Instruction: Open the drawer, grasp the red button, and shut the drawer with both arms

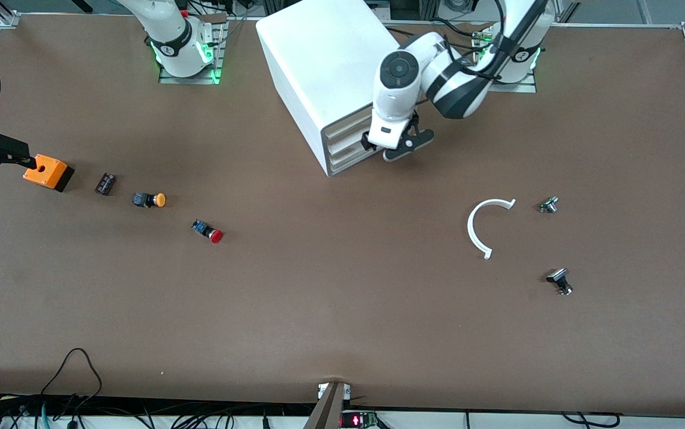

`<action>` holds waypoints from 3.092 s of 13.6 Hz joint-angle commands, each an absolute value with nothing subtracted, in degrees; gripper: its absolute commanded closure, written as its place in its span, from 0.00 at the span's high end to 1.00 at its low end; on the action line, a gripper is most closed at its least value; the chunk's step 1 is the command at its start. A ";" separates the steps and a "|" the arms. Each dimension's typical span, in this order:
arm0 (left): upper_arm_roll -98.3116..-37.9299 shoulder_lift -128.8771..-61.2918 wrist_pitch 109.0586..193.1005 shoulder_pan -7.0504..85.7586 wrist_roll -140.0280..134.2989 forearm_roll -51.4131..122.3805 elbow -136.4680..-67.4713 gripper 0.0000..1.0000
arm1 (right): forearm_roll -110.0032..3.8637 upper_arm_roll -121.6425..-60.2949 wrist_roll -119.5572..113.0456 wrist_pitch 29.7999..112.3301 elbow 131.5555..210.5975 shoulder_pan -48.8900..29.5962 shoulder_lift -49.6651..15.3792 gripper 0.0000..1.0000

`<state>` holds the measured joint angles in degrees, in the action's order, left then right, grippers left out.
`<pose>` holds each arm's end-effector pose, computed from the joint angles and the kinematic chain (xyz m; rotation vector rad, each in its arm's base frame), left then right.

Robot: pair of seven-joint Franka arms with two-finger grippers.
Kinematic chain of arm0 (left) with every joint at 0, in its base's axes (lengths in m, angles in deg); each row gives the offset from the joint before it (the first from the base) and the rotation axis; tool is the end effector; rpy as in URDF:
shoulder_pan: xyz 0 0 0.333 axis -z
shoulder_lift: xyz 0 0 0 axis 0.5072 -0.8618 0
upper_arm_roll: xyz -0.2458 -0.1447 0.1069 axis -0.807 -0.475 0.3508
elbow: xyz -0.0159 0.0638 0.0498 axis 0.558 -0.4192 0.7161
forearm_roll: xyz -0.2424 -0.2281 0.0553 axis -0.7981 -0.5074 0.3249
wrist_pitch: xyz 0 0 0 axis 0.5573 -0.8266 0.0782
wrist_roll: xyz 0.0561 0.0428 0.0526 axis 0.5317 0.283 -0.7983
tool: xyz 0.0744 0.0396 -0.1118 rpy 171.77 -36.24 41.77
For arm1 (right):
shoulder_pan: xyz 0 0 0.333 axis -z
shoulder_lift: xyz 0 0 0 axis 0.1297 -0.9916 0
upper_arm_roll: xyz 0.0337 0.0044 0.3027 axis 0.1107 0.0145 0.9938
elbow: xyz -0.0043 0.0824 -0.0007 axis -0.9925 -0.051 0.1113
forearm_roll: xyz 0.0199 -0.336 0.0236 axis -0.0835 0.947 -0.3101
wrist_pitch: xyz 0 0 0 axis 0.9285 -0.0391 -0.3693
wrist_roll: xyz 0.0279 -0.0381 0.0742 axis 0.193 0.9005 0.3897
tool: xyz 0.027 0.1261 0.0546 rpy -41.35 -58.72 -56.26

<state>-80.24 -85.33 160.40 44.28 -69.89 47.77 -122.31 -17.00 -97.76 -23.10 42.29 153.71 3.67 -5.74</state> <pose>0.3744 -0.3544 0.2928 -2.9856 -0.7348 0.2262 0.5418 -0.0670 0.5282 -3.0985 -0.4501 0.1885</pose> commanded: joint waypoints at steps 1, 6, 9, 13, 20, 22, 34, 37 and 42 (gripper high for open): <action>-74.69 -83.53 159.95 41.30 -56.23 46.23 -120.83 1.00 | -17.37 -98.26 -22.04 40.88 153.96 3.67 -1.34 1.00; -69.23 -78.70 152.35 36.29 -38.46 46.94 -115.32 1.00 | -17.54 -99.05 -21.96 40.00 154.41 3.67 -0.71 1.00; -61.95 -76.77 137.58 36.28 -27.31 47.11 -105.12 1.00 | -16.66 -98.09 -21.87 44.10 160.09 3.76 2.26 1.00; -53.77 -74.13 129.04 36.19 -12.88 46.41 -98.78 1.00 | -16.40 -95.10 -21.26 48.95 165.56 4.20 5.52 1.00; -51.20 -72.72 118.82 35.49 -8.56 46.15 -90.06 1.00 | -16.58 -94.92 -17.91 48.34 165.48 4.11 6.05 1.00; -51.11 -72.71 118.82 35.31 -5.47 46.15 -89.97 1.00 | -16.66 -94.92 -17.56 47.47 168.19 4.11 9.38 1.00; -50.67 -72.71 118.12 33.29 -5.20 44.56 -88.84 1.00 | -16.57 -94.57 -17.56 47.46 168.74 2.36 8.61 1.00; -51.02 -73.24 118.29 33.47 -5.20 45.35 -88.39 1.00 | -16.57 -94.49 -18.61 47.38 168.73 2.35 8.78 1.00; -51.47 -73.33 116.53 34.26 -4.15 45.27 -88.48 1.00 | -17.19 -94.75 -19.76 46.76 168.73 2.44 8.34 1.00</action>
<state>-51.56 -72.87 118.05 34.19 -6.05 45.80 -89.84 -16.94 -94.45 -18.86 46.91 168.41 2.58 8.28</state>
